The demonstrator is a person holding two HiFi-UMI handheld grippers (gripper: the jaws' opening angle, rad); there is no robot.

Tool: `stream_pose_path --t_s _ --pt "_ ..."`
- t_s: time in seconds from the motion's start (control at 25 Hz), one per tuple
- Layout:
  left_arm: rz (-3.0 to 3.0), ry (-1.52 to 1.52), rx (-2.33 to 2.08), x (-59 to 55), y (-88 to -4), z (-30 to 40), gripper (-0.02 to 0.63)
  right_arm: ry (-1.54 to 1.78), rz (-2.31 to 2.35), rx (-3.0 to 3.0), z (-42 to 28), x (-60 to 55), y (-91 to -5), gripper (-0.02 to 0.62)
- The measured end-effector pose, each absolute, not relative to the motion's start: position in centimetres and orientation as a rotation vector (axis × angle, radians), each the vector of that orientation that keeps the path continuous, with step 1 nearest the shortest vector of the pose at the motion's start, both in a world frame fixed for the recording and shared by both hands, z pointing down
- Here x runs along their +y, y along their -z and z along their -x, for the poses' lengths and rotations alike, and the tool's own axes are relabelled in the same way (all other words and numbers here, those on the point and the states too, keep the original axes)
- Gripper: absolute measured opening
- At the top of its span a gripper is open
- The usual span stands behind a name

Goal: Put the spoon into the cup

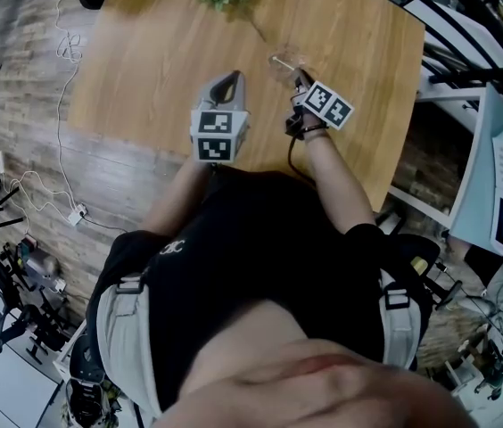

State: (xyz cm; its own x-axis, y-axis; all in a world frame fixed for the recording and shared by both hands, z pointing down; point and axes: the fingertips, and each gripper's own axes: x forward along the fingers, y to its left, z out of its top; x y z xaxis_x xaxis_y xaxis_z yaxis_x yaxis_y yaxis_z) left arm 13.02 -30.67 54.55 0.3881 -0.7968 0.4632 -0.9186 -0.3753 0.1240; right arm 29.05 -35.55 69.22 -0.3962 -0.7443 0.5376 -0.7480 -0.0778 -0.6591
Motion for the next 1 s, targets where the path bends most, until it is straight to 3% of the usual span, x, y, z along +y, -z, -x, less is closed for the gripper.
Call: stream_pose_path --t_s 0.2,0.4,1.0 --pt "-2.304 -0.468 -1.478 -30.7 -54.3 -13.4 0.012 -1.49 -1.726 -2.18 -29.2 -35.4 -67.7 0.061" --pt "-2.329 -0.464 -1.456 -30.8 -54.1 -14.4 0.012 -1.303 -1.801 -2.272 -30.5 -35.3 -63.9 0.002" --pt "-2.488 -0.406 -1.37 -31.0 -51.1 -20.3 0.012 -0.586 -2.01 -2.369 -34.5 -32.5 -51.5 -0.002"
